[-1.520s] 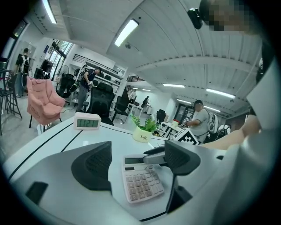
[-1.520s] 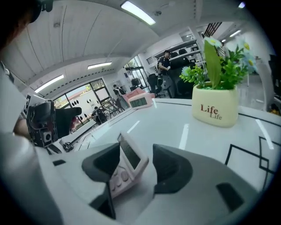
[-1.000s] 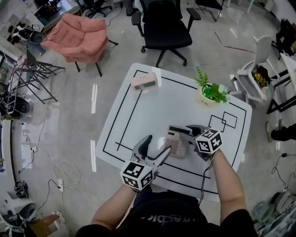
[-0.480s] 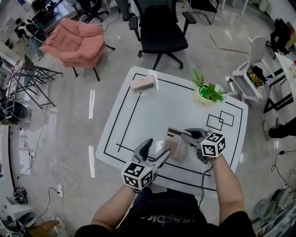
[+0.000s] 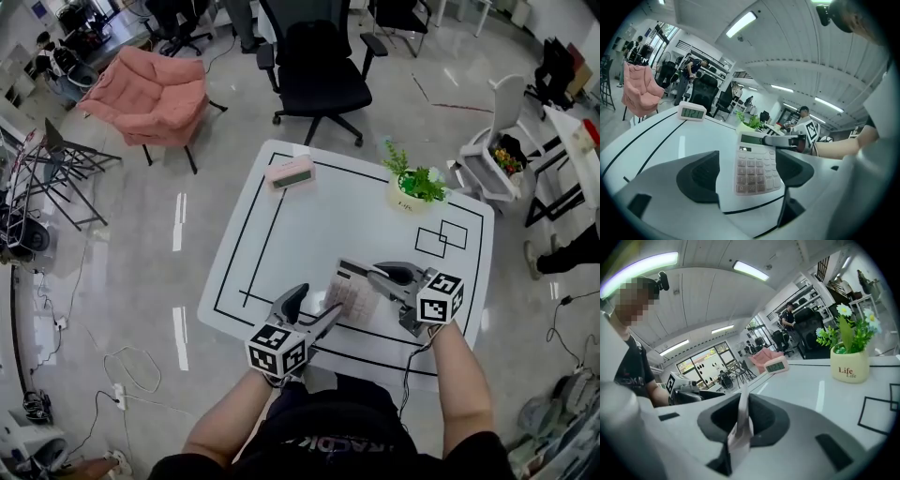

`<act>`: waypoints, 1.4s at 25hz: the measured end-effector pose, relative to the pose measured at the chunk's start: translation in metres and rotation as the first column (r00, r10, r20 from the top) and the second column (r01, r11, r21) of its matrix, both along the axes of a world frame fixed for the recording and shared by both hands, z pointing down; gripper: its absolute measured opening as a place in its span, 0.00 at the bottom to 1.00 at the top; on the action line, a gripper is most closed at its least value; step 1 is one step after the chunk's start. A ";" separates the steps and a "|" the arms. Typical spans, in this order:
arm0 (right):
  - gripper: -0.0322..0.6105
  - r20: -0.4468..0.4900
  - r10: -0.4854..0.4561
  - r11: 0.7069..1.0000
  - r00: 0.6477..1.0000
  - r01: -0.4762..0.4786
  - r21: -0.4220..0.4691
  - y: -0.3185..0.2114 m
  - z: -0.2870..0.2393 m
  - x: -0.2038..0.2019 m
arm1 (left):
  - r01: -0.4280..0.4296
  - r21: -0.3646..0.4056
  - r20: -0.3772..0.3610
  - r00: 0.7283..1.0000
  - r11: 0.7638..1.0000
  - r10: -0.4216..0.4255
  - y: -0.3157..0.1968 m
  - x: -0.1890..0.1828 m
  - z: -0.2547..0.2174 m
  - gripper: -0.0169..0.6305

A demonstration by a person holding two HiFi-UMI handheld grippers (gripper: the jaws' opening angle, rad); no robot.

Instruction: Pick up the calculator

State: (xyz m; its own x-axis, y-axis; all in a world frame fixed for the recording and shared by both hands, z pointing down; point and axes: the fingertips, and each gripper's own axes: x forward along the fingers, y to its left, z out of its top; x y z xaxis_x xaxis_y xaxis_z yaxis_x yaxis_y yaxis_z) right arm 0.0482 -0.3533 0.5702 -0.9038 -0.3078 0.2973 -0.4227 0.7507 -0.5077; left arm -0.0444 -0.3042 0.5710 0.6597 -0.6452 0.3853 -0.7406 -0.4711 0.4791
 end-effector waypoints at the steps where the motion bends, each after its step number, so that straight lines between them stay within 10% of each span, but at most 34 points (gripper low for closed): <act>1: 0.13 0.018 -0.001 1.000 1.000 0.001 0.009 0.003 -0.007 -0.002 | -0.008 -0.006 -0.007 1.000 1.000 0.008 0.002 -0.001 0.001 0.59; 11: 0.13 0.186 -0.034 0.997 0.982 0.021 0.072 0.051 -0.083 -0.023 | -0.196 -0.051 -0.166 0.968 0.979 0.186 0.044 0.008 -0.018 0.56; 16: 0.13 0.219 -0.026 0.995 0.975 0.005 0.096 0.080 -0.100 -0.031 | -0.348 -0.012 -0.261 0.906 0.938 0.333 0.080 0.016 -0.040 0.35; 27: 0.16 0.209 0.224 0.953 0.952 -0.258 0.157 0.134 -0.114 -0.047 | -0.462 0.000 -0.399 0.813 0.887 0.423 0.139 -0.009 -0.065 0.19; 35: 0.24 0.161 0.395 0.883 0.905 -0.422 0.204 0.166 -0.124 -0.032 | -0.430 0.016 -0.468 0.795 0.903 0.387 0.160 -0.016 -0.086 0.13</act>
